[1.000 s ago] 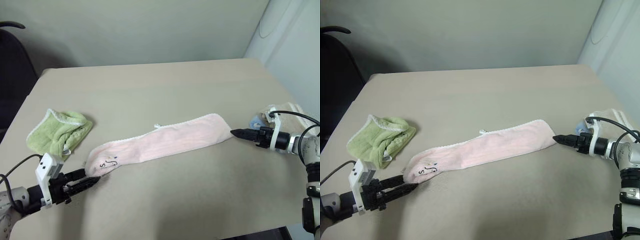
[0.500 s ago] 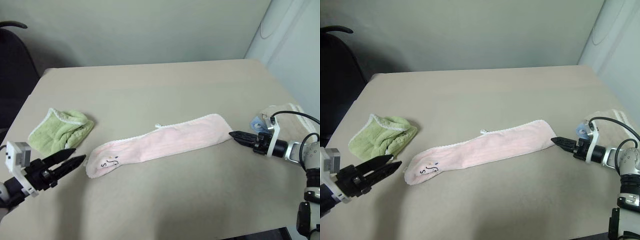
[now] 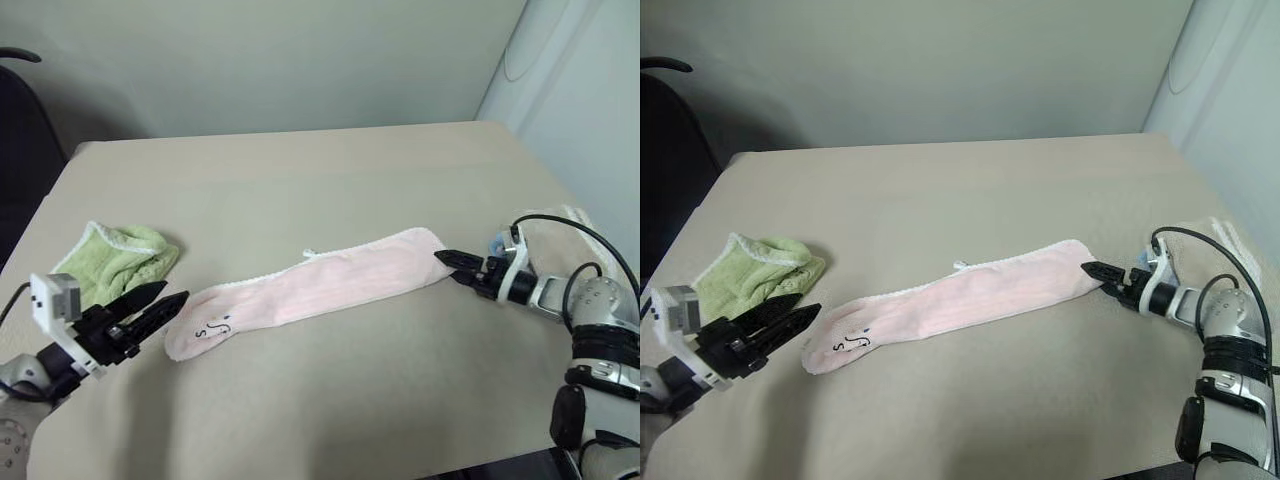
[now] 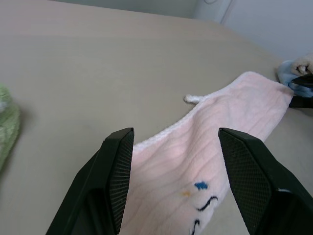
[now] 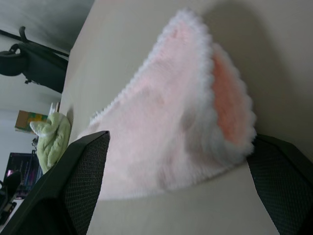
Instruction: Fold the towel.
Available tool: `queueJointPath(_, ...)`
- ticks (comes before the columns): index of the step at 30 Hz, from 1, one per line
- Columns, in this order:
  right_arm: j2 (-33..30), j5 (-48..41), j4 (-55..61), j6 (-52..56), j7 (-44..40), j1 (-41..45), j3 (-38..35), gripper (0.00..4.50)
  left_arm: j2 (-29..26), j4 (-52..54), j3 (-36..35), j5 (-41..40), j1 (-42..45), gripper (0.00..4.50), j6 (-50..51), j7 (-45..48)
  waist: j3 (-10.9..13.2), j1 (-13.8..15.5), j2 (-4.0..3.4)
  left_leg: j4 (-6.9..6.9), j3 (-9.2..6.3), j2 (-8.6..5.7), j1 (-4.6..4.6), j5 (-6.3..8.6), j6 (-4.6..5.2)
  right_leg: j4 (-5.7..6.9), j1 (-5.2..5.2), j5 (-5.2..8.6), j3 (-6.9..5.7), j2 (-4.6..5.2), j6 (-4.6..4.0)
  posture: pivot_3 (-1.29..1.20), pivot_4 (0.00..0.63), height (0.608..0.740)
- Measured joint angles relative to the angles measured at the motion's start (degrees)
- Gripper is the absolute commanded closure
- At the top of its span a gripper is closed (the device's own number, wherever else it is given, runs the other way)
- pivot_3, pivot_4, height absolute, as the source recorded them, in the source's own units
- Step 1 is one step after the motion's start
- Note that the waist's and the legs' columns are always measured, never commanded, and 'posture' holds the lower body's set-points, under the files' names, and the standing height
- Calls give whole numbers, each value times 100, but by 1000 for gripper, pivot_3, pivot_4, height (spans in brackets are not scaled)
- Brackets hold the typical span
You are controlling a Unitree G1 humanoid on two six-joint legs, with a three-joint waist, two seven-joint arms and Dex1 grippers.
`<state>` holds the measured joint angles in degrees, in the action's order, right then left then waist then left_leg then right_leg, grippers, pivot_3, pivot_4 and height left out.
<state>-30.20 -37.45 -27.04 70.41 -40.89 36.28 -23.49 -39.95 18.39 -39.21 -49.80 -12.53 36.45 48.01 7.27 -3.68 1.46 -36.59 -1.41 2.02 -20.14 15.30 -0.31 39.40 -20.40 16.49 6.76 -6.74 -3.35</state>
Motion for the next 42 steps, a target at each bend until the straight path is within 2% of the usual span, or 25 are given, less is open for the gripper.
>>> queueJointPath(2, 72, 67, -131, -105, 60, 125, 65, 0, 0, 7, 43, -4, 30, 1511, 0, -62, -8, -12, 13, 6, 0, 0, 3, 0, 0, -1, 0, 0, 0, 0, 0, 0, 150, 740)
queueJointPath(5, 100, 146, -350, -276, 117, 251, 144, 589, 2, 25, 110, -6, 39, 1467, 0, -108, -16, -11, 26, 9, 0, 0, 2, 0, 0, -2, 0, 0, 2, 0, 0, 0, 150, 740)
queueJointPath(12, 47, 282, -688, -583, 202, 263, 163, 3072, 72, 86, 174, -4, 38, 1467, -15, -215, -16, 27, 26, 16, 0, 0, -1, 1, 1, -6, -2, 0, 5, 0, 0, 0, 150, 740)
queueJointPath(16, -278, 296, -987, -791, 193, 454, 147, 4437, 80, 128, 217, -1, 68, 1467, -23, -244, -12, 71, 20, 28, 0, -2, -6, 1, 1, -15, -7, 0, 8, 0, 0, 0, 150, 740)
queueJointPath(23, -1054, 455, -1427, -1348, -95, 865, 152, 4478, 81, 129, 398, 32, 122, 1467, -43, -308, -12, 143, 19, 40, 0, -3, -8, 0, 0, -29, -5, 0, 9, 0, -1, 0, 150, 740)
queueJointPath(29, -1304, 930, -877, -1901, -887, 868, 1097, 4478, 82, 125, 682, 167, 273, 1467, -107, -332, -11, 117, 19, 40, 0, -5, -9, 0, 0, -28, -6, 0, 9, -1, -1, 0, 150, 740)
queueJointPath(34, -1555, 1390, 159, -2710, -1670, 804, 1910, 4478, 83, 113, 727, 221, 324, 1467, -153, -334, -8, 99, 13, 40, 1, -6, -17, 0, -1, -34, -12, 0, 9, -1, -1, 0, 150, 740)
queueJointPath(38, -1589, 1484, 1672, -3145, -2330, 700, 2614, 4478, 97, 105, 768, 236, 362, 1467, -168, -338, -7, 75, 13, 39, 0, -6, -20, -2, -4, -34, -15, 0, 9, -5, 0, 0, 150, 740)
queueJointPath(42, -1378, 1833, 2351, -3324, -2419, 589, 3350, 4478, 158, 105, 784, 247, 380, 1467, -199, -367, -10, 97, 17, 32, -2, -6, -20, -2, -4, -37, -13, 0, 9, -2, 5, 0, 150, 740)
